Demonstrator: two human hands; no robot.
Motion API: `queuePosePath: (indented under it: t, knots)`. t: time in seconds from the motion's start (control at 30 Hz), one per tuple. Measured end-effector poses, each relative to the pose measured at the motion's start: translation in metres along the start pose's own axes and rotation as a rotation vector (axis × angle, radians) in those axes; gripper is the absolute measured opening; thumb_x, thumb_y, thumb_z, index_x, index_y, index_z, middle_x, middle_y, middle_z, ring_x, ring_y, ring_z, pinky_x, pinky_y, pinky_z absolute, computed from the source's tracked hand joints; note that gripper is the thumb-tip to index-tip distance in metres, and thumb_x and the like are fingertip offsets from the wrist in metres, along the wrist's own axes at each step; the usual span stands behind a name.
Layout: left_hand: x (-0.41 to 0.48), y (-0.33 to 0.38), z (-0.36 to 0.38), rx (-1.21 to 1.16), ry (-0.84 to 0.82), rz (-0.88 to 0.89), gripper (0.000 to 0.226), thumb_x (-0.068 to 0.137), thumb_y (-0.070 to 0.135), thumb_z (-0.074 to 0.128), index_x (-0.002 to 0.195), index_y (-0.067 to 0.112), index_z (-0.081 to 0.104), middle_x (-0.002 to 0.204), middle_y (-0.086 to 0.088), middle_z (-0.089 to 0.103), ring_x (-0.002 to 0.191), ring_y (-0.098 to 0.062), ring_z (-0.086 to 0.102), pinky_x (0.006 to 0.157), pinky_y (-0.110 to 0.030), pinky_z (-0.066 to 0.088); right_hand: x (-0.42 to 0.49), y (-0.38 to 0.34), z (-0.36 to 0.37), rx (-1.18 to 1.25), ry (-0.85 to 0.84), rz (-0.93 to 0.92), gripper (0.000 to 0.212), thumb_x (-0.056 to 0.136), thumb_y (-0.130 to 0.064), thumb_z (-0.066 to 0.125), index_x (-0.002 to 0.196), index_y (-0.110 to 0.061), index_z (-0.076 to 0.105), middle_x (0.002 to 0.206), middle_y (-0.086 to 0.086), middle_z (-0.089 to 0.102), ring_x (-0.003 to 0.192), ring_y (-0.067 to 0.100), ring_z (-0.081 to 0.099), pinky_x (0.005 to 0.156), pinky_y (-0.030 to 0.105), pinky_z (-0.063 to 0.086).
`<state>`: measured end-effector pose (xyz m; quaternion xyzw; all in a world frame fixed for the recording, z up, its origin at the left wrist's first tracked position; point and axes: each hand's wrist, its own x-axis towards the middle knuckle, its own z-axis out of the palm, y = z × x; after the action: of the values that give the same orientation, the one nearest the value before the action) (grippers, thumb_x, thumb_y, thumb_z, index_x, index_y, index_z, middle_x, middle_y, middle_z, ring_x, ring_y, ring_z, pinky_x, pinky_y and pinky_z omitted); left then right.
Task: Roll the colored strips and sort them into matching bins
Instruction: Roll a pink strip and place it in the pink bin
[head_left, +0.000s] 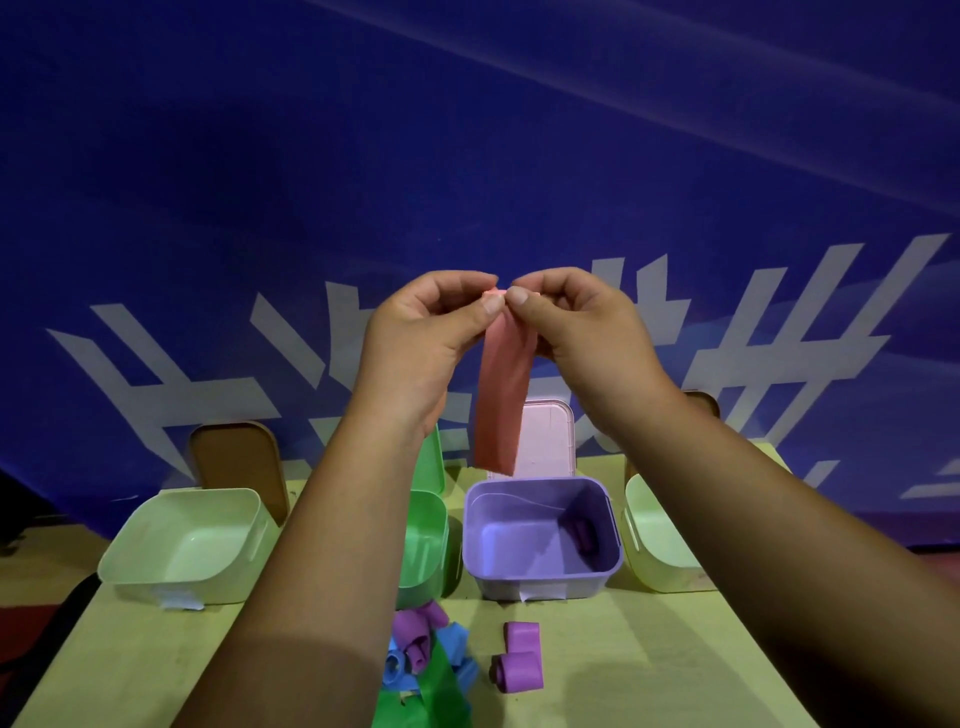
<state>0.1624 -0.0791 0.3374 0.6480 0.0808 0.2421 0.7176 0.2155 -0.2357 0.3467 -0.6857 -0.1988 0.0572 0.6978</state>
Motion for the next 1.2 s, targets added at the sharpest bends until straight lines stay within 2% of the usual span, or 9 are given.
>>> queuePosePath:
  t: [0.1,0.23,0.4,0.5,0.67,0.77,0.83,1.0,1.2]
  knots:
    - [-0.002,0.001,0.002,-0.072,0.016,-0.027,0.03,0.092,0.003,0.083,0.12,0.01,0.074,0.113,-0.013,0.081,0.111,-0.028,0.079,0.098,-0.04,0.061,0.001,-0.001,-0.001,0.002,0.022,0.013,0.012,0.102,-0.025,0.073,0.112,-0.02,0.076,0.104,0.012,0.078,0.092,0.019,0.078,0.086,0.036,0.064]
    - [-0.004,-0.002,0.006,-0.062,0.061,0.007,0.019,0.093,0.001,0.082,0.109,0.007,0.075,0.105,-0.018,0.081,0.102,-0.033,0.08,0.096,-0.047,0.064,0.002,0.0,-0.003,-0.004,0.064,0.014,0.013,0.101,-0.023,0.074,0.114,-0.02,0.076,0.108,0.015,0.076,0.08,0.008,0.069,0.072,0.022,0.059]
    - [-0.005,-0.004,0.012,0.125,0.101,0.112,0.015,0.094,0.011,0.083,0.108,0.012,0.079,0.102,-0.007,0.083,0.1,-0.025,0.082,0.094,-0.049,0.065,0.002,0.003,-0.004,0.01,0.089,0.012,0.012,0.101,-0.025,0.074,0.113,-0.025,0.074,0.104,0.003,0.078,0.096,0.018,0.077,0.083,0.031,0.065]
    - [-0.006,-0.006,0.018,0.194,0.139,0.17,0.014,0.094,0.018,0.085,0.106,0.016,0.08,0.097,-0.002,0.083,0.095,-0.02,0.082,0.09,-0.048,0.067,0.002,0.004,-0.004,0.029,0.105,0.019,0.014,0.101,-0.024,0.075,0.115,-0.023,0.074,0.103,0.001,0.079,0.095,0.015,0.078,0.08,0.026,0.065]
    - [-0.008,-0.011,0.026,0.203,0.205,0.203,0.006,0.095,0.018,0.083,0.099,0.015,0.08,0.091,-0.001,0.082,0.089,-0.019,0.082,0.083,-0.048,0.068,-0.001,0.004,-0.005,0.047,0.119,0.019,0.014,0.1,-0.023,0.075,0.114,-0.021,0.074,0.104,0.008,0.078,0.09,0.012,0.078,0.075,0.021,0.064]
    - [-0.008,-0.014,0.025,0.206,0.221,0.217,0.004,0.095,0.019,0.084,0.096,0.018,0.08,0.092,0.0,0.082,0.091,-0.02,0.081,0.085,-0.05,0.067,-0.004,0.006,-0.004,0.125,0.116,0.044,0.02,0.1,-0.025,0.077,0.115,-0.014,0.074,0.095,0.01,0.077,0.079,0.01,0.075,0.079,0.029,0.065]
    - [-0.008,-0.016,0.024,0.202,0.22,0.223,0.004,0.094,0.019,0.084,0.097,0.02,0.081,0.094,0.0,0.082,0.093,-0.022,0.081,0.087,-0.052,0.066,-0.005,0.008,-0.005,0.12,0.106,0.058,0.023,0.101,-0.03,0.075,0.115,-0.013,0.075,0.095,0.006,0.079,0.082,0.012,0.076,0.081,0.032,0.065]
    - [-0.012,-0.016,0.024,0.203,0.233,0.217,0.006,0.092,0.023,0.085,0.097,0.026,0.083,0.096,0.005,0.082,0.098,-0.019,0.079,0.093,-0.053,0.064,-0.008,0.006,-0.004,0.09,0.078,0.056,0.023,0.103,-0.036,0.071,0.111,-0.014,0.076,0.092,0.0,0.08,0.088,0.014,0.078,0.075,0.025,0.064]
    - [-0.015,-0.016,0.021,0.161,0.22,0.194,0.01,0.092,0.023,0.085,0.101,0.027,0.084,0.1,0.005,0.082,0.101,-0.018,0.079,0.096,-0.052,0.064,-0.008,0.004,-0.003,0.016,0.056,0.016,0.015,0.103,-0.026,0.071,0.112,-0.016,0.076,0.099,0.001,0.079,0.094,0.015,0.077,0.08,0.03,0.066]
